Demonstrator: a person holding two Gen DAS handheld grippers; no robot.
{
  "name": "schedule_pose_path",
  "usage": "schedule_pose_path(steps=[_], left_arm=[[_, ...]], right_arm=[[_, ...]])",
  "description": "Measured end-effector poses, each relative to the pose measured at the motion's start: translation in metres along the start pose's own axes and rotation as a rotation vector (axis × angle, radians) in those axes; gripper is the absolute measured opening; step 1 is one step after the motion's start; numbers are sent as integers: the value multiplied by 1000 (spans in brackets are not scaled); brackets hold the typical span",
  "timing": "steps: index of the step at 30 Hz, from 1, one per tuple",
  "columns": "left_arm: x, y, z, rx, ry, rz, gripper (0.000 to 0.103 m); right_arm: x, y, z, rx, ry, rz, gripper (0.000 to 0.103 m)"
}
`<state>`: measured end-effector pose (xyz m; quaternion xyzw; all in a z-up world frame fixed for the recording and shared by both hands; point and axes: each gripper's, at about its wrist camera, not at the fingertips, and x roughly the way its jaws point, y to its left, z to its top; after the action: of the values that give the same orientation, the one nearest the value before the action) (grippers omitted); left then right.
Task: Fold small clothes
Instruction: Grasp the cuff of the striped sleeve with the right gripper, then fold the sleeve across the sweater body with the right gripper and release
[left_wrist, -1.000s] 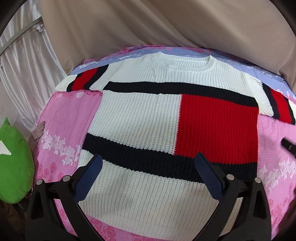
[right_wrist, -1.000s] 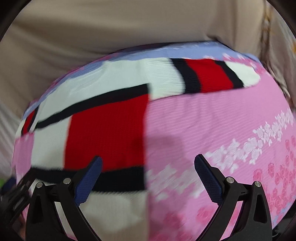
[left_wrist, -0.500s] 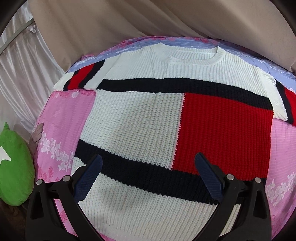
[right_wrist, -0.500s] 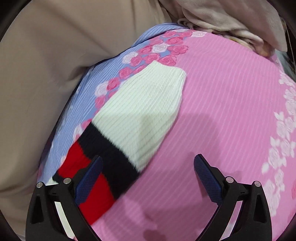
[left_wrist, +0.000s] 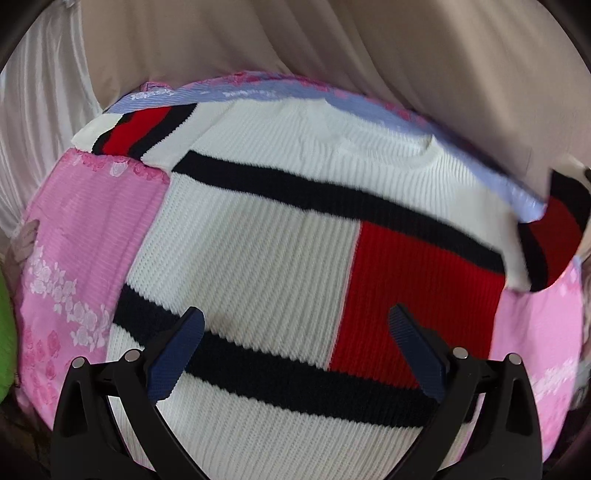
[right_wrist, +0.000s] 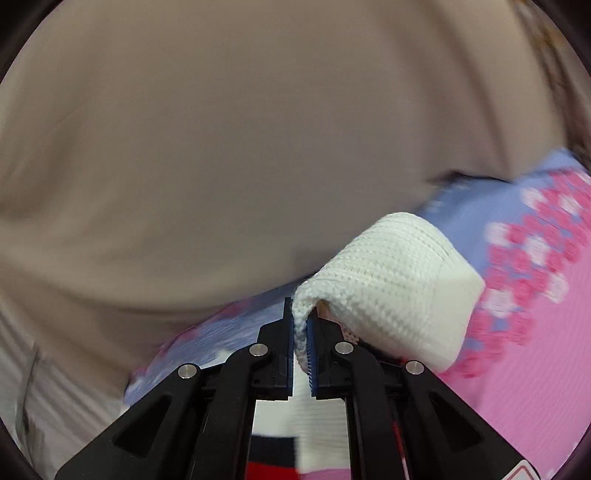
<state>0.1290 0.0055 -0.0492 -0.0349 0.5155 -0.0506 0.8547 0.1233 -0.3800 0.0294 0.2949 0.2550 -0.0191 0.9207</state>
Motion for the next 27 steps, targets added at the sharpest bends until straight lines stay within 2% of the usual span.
schedule_pose_path(steps=[2, 3, 4, 5, 6, 7, 9, 10, 12, 14, 16, 17, 19, 20, 21, 22, 23, 24, 25, 27], left_arm=[[-4, 18, 14, -61, -30, -67, 98], [-4, 26, 20, -91, -37, -95, 98], [-3, 34, 27, -118, -42, -123, 98], [1, 43, 35, -150, -47, -160, 98], [7, 51, 45, -187, -49, -190, 98], [11, 56, 50, -204, -47, -213, 98], [33, 66, 70, -259, -19, -271, 98], [40, 68, 75, -267, -15, -280, 98], [65, 68, 91, -282, -3, -270, 98], [95, 66, 107, -308, 36, -278, 98], [125, 59, 119, -342, 71, -291, 98], [135, 59, 123, -349, 84, -271, 97], [156, 55, 131, -365, 113, -238, 85], [158, 51, 134, -357, 93, -197, 78], [155, 43, 139, -320, 57, -186, 42], [157, 36, 143, -276, 68, -221, 25], [160, 33, 147, -260, 87, -233, 5], [157, 33, 149, -263, 83, -226, 5], [150, 34, 151, -271, 47, -221, 5], [131, 40, 154, -278, -31, -217, 4]], right_arm=[[38, 84, -26, -151, 109, 141, 13], [57, 111, -43, -203, 164, 178, 19], [78, 138, -63, -275, 213, 191, 31], [96, 160, -89, -368, 249, 168, 36], [107, 168, -105, -416, 269, 133, 36], [115, 168, -118, -426, 292, 99, 36], [110, 145, -133, -350, 320, 63, 39], [100, 126, -138, -310, 314, 9, 46], [71, 97, -150, -277, 290, -145, 56], [56, 72, -158, -253, 307, -282, 61], [58, 54, -163, -223, 346, -347, 62], [62, 49, -167, -220, 357, -372, 62], [70, 41, -172, -221, 377, -396, 62], [78, 36, -175, -213, 387, -400, 62], [85, 31, -177, -191, 398, -393, 62], [88, 24, -180, -166, 404, -372, 62], [93, 22, -179, -144, 406, -347, 54], [99, 24, -181, -122, 408, -327, 30], [100, 23, -176, -103, 400, -327, 14], [83, 19, -161, -46, 317, -289, 13]])
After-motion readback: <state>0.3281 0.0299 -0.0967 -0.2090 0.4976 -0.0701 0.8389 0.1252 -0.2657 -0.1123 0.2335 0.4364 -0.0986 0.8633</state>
